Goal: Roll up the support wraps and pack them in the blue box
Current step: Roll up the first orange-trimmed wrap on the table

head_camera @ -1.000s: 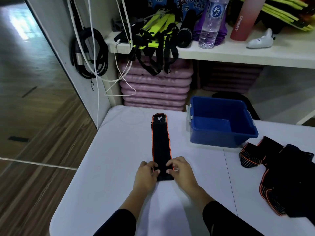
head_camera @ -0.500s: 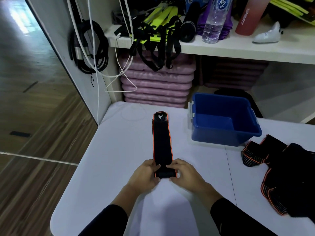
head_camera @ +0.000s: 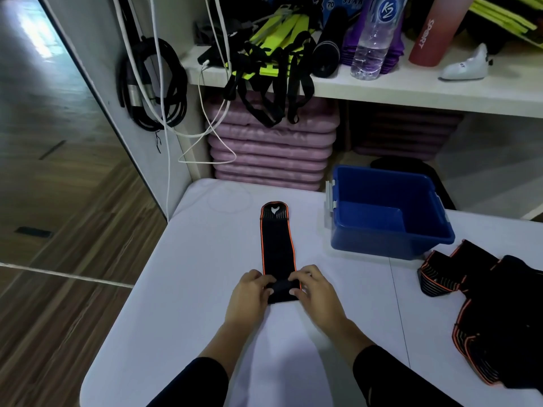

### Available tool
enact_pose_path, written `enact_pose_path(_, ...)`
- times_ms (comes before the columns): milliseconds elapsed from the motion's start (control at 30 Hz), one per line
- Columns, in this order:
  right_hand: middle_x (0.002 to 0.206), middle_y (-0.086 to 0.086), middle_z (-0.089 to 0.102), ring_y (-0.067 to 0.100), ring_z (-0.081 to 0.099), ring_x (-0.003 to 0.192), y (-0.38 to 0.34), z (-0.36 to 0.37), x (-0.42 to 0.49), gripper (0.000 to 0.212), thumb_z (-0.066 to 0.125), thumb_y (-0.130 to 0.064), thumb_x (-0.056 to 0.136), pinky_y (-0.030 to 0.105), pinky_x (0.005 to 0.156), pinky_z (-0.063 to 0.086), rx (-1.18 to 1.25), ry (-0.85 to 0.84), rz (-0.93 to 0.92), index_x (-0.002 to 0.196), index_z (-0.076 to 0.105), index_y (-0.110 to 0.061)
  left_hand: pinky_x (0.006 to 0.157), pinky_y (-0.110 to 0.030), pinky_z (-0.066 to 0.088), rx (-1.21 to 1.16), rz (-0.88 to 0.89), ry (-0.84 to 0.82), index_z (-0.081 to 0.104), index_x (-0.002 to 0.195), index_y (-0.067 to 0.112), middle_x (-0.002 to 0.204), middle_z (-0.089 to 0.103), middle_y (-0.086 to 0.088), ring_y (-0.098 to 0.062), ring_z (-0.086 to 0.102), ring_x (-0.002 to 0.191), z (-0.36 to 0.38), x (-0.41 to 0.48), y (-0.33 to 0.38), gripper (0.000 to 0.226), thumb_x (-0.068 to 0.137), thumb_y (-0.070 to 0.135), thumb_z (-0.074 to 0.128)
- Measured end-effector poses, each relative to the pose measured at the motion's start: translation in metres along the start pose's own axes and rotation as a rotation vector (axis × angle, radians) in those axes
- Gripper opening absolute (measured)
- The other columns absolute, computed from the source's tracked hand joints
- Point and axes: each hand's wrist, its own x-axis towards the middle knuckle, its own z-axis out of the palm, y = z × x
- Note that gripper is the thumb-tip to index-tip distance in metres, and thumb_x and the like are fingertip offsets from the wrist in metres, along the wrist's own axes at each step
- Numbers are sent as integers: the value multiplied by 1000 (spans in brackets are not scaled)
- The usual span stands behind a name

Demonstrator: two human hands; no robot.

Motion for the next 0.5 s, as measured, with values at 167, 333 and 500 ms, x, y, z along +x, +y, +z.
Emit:
enact_pose_path(167, 135, -11, 45, 10, 44, 121, 10, -8, 5, 59, 71, -37, 78, 18, 98, 34, -113, -172, -42, 132, 51, -26, 92, -29, 45, 187, 89, -176, 41, 139, 22, 125, 45, 1, -17, 42, 118, -2, 3, -12, 64, 81, 40, 62)
enact_pose_path(333, 129, -7, 52, 12, 47, 119, 13, -10, 11, 53, 65, -18, 81, 19, 100, 37, -186, -172, -105, 132, 51, -20, 93, -25, 44, 166, 93, -165, 45, 137, 20, 125, 51, 3, -16, 46, 118, -2, 12, -11, 58, 81, 27, 59)
enact_pose_path(500, 97, -12, 55, 2, 50, 92, 10, -11, 9, 39, 55, -27, 88, 18, 86, 37, 8, -196, 18, 126, 49, -26, 85, -25, 42, -30, -79, -189, 54, 128, 20, 110, 63, -3, -18, 52, 108, -10, 21, -8, 44, 85, 30, 52)
